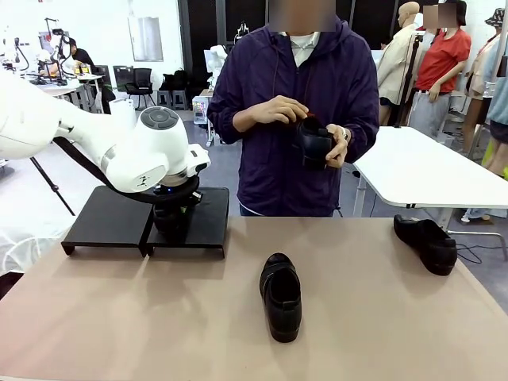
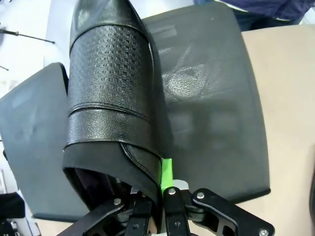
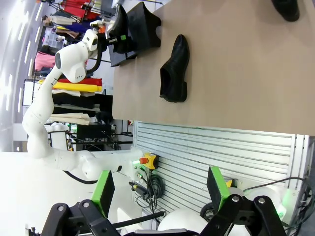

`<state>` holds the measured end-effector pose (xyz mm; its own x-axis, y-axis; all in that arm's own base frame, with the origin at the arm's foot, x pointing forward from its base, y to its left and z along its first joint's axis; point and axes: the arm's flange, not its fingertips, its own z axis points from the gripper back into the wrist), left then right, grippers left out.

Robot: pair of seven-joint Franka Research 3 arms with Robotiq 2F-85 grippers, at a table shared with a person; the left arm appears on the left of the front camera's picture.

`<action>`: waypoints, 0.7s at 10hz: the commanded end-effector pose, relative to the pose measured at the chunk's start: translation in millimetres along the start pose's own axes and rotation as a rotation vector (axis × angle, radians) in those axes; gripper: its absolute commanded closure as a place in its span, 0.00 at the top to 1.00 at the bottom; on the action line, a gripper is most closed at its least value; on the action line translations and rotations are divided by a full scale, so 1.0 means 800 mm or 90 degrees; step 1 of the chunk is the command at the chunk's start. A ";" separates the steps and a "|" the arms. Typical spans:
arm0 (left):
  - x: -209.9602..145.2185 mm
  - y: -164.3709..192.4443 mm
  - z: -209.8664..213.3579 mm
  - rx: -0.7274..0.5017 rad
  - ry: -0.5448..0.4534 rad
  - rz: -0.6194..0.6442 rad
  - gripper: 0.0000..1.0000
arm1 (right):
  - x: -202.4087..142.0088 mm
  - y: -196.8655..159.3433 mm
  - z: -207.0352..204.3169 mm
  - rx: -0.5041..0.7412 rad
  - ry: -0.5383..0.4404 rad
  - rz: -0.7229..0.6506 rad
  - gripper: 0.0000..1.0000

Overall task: Organize the shoes by placing them on the stand.
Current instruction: Place the Shoe from the middle of the table onto the Shoes Stand.

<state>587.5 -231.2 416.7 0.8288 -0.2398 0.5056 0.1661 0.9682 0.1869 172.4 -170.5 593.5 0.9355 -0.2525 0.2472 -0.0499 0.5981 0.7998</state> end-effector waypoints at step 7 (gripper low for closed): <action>0.012 -0.001 0.006 0.015 0.027 0.012 1.00 | 0.002 0.003 0.003 0.017 -0.006 0.016 1.00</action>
<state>588.0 -235.7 419.4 0.8515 -0.2157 0.4779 0.1378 0.9715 0.1929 172.4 -170.5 593.5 0.9355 -0.2523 0.2475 -0.0502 0.5982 0.7998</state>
